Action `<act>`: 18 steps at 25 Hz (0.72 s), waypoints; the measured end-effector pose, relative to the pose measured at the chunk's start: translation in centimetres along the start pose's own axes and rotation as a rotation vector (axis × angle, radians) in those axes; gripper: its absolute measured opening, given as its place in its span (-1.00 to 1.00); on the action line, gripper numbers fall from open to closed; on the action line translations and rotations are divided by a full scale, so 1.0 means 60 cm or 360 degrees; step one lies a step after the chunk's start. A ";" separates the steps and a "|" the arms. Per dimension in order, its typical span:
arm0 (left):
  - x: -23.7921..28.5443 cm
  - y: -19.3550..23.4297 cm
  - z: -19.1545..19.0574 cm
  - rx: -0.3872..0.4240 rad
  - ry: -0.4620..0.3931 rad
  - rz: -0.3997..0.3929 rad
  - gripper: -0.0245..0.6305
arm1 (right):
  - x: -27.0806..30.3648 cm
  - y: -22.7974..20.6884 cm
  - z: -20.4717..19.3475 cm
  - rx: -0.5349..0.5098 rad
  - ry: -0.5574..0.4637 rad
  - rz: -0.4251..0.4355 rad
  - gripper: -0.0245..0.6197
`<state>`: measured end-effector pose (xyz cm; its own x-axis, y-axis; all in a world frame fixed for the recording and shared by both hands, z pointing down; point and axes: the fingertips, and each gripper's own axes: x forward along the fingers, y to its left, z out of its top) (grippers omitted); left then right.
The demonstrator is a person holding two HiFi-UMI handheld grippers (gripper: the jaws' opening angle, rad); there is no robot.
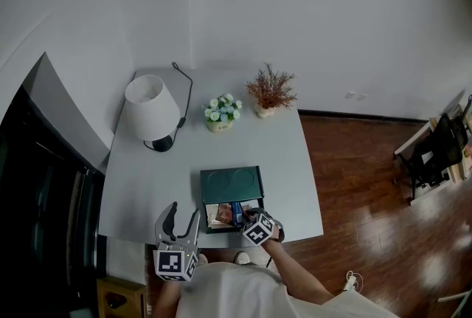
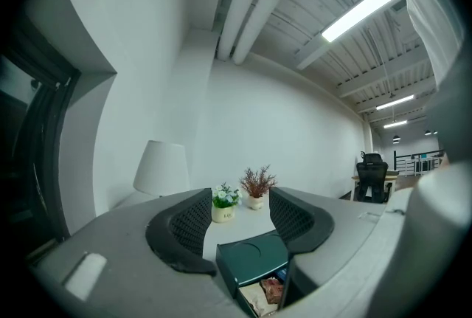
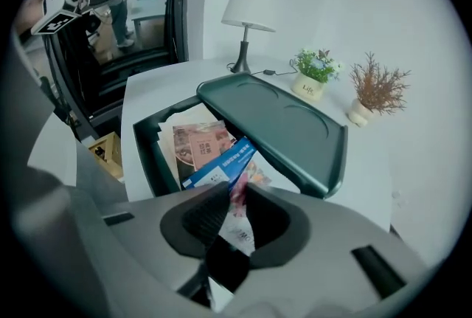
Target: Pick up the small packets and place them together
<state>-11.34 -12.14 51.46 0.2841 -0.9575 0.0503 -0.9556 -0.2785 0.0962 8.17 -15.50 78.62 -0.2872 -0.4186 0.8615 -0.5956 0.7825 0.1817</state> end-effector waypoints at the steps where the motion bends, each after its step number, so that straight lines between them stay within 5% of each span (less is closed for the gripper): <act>1: 0.001 -0.002 0.001 0.0003 0.0000 -0.0008 -0.22 | -0.005 -0.001 0.002 0.0011 -0.0011 -0.0009 -0.65; 3: 0.004 -0.005 0.003 0.0012 -0.0001 -0.0025 -0.22 | -0.018 -0.007 0.005 0.0048 -0.0047 -0.0040 -0.81; 9: 0.007 -0.009 0.004 0.0014 -0.0009 -0.0038 -0.22 | -0.085 -0.033 0.022 0.0326 -0.0254 -0.0088 -0.84; 18: 0.008 -0.001 0.008 0.0025 -0.0017 -0.0036 -0.22 | -0.256 -0.069 0.124 0.0551 -0.0908 -0.0140 -0.85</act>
<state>-11.15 -12.64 51.02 0.3047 -0.9517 0.0378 -0.9501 -0.3010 0.0814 9.47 -15.72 61.08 -0.5214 -0.7263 0.4479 -0.8137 0.5813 -0.0045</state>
